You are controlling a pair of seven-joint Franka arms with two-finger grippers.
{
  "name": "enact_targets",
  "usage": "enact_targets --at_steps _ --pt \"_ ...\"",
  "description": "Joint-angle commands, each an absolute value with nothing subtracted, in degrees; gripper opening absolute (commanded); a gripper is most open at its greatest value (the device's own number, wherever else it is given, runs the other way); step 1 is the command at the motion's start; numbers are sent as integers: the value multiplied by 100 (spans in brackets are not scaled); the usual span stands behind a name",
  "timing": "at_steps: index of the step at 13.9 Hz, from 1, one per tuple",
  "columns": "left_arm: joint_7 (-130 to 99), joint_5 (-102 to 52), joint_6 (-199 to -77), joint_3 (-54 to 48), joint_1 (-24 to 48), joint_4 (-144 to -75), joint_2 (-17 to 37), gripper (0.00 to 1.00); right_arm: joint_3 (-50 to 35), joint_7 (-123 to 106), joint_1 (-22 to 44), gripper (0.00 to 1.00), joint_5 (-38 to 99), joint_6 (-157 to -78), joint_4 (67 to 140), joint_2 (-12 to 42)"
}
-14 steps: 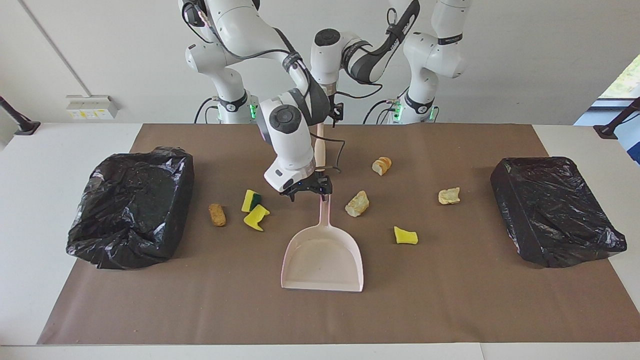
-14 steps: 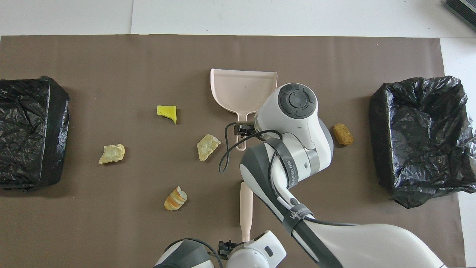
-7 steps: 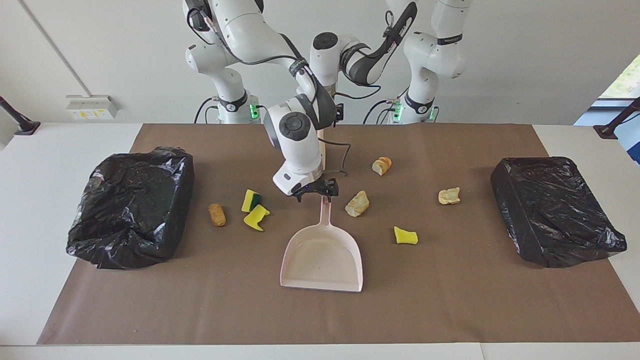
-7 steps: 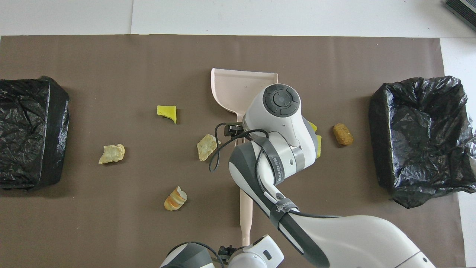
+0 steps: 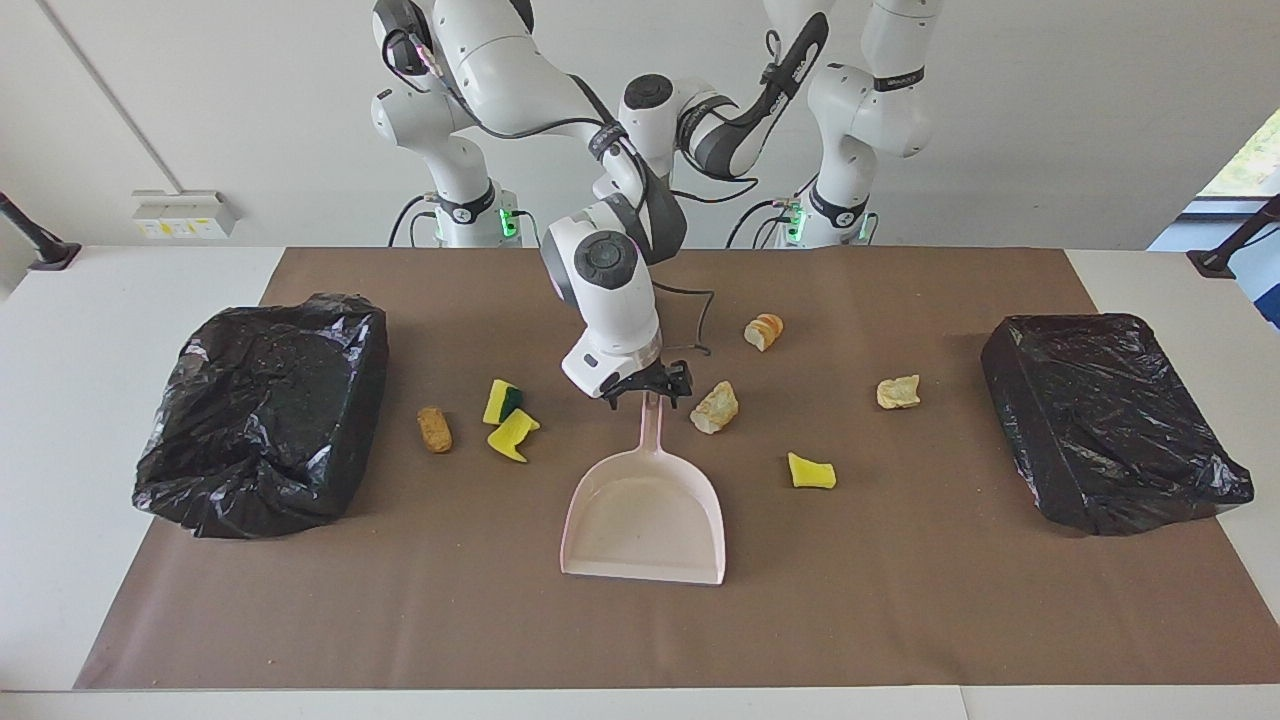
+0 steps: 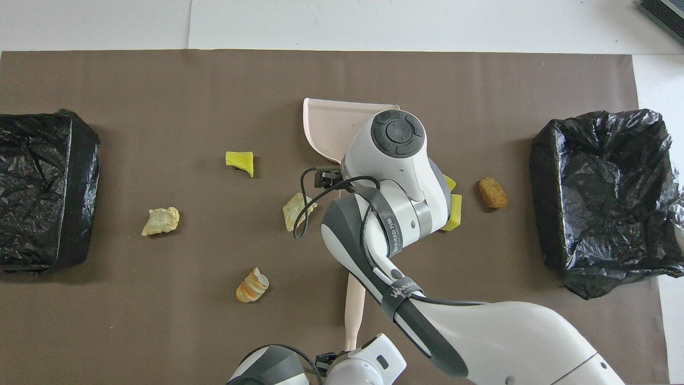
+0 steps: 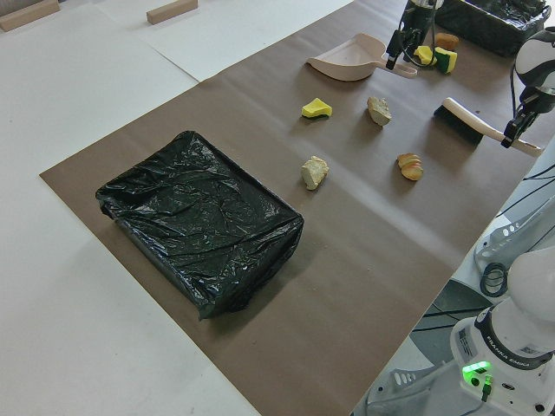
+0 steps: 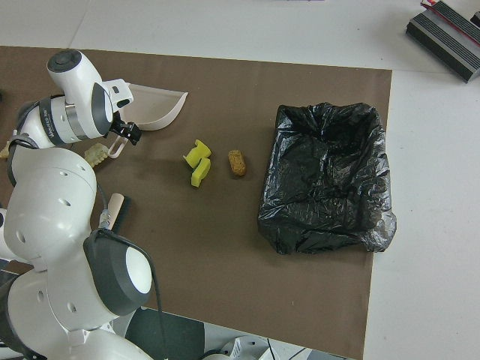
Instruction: Sweep and dump trash in bin
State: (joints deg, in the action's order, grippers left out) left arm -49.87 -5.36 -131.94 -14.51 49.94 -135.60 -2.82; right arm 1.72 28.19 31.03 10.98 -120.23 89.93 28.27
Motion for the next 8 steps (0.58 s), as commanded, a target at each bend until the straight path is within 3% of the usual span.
enact_targets --at_steps 1,2,5,8 --pt "-4984 -580 -13166 -1362 4940 -13588 -342 0 132 2821 3059 83 1266 -11900 8833 2936" --pt "-4949 -580 -13044 -1345 4844 -13527 -404 0 132 2821 3059 75 1257 -11900 8833 2936" --pt "-4931 -510 -12176 -1336 4658 -13333 -588 0 132 2821 3050 63 1266 -11900 8877 2936" --pt "-4528 -492 -11446 -1336 4177 -13333 -1027 0 132 2804 3006 21 1187 -11900 8877 2936"
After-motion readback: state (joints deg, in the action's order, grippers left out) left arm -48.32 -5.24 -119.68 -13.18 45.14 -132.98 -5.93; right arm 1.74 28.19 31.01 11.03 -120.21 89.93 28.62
